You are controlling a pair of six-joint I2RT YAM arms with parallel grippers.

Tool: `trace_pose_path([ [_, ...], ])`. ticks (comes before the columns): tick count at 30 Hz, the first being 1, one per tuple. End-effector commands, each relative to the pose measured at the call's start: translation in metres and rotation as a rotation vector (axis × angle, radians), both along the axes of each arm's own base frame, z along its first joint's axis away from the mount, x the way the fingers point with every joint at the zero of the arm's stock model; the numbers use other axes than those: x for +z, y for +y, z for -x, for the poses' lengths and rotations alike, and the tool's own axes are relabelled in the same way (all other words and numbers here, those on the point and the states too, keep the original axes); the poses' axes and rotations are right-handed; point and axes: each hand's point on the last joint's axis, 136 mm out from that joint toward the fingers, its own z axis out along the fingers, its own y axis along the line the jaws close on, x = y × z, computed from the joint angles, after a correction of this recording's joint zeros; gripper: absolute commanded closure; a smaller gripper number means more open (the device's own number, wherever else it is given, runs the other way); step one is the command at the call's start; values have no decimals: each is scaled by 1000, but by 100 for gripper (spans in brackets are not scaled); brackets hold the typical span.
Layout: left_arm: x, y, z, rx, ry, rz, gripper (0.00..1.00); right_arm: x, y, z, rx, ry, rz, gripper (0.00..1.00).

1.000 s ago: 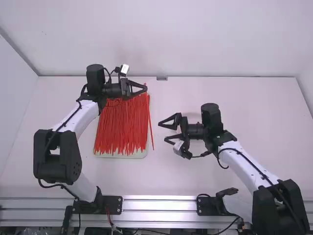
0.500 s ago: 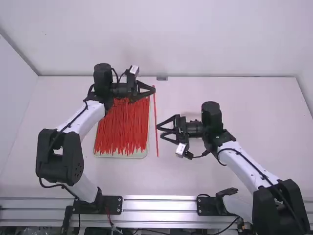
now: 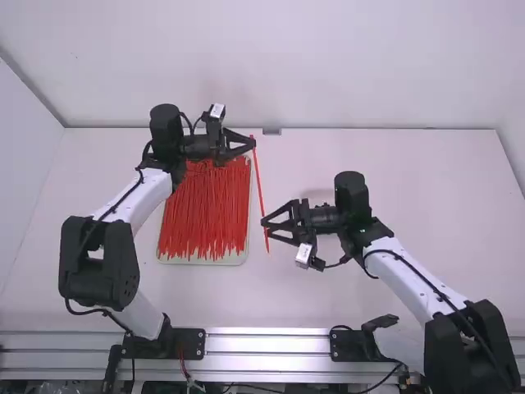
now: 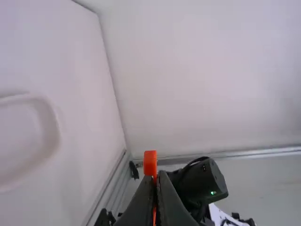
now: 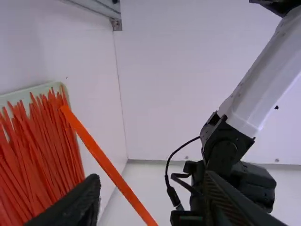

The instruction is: Fasten the cable tie

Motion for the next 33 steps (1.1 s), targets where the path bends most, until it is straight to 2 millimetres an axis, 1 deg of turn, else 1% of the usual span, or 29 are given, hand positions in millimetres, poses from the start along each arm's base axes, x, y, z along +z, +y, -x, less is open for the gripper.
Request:
trace_pose_path([
  [1,5,-2,5,-11,-14,2,98,1,-4,7,43,38,-20,47],
  [5,5,-7,8,-24,-11,3,98,2,-4,9,57,37,-27,48],
  [11,5,-7,8,-23,-11,3,98,3,-4,10,60,35,-28,51],
  [13,5,-11,10,-34,-9,3,98,3,-4,10,62,32,-29,54],
  [14,5,-13,11,-40,-9,2,98,3,-4,9,59,32,-30,60],
  [16,5,-15,12,-46,-10,2,98,3,-4,9,59,33,-29,63],
  [21,5,-20,15,-57,-13,2,98,3,-4,9,59,33,-29,63],
  [26,4,-19,16,-64,-7,2,98,3,-4,9,58,37,-28,71],
  [30,4,-22,20,-82,-2,4,98,3,-4,9,58,36,-28,72],
  [33,4,-22,19,-82,0,3,98,3,-4,9,55,36,-27,76],
])
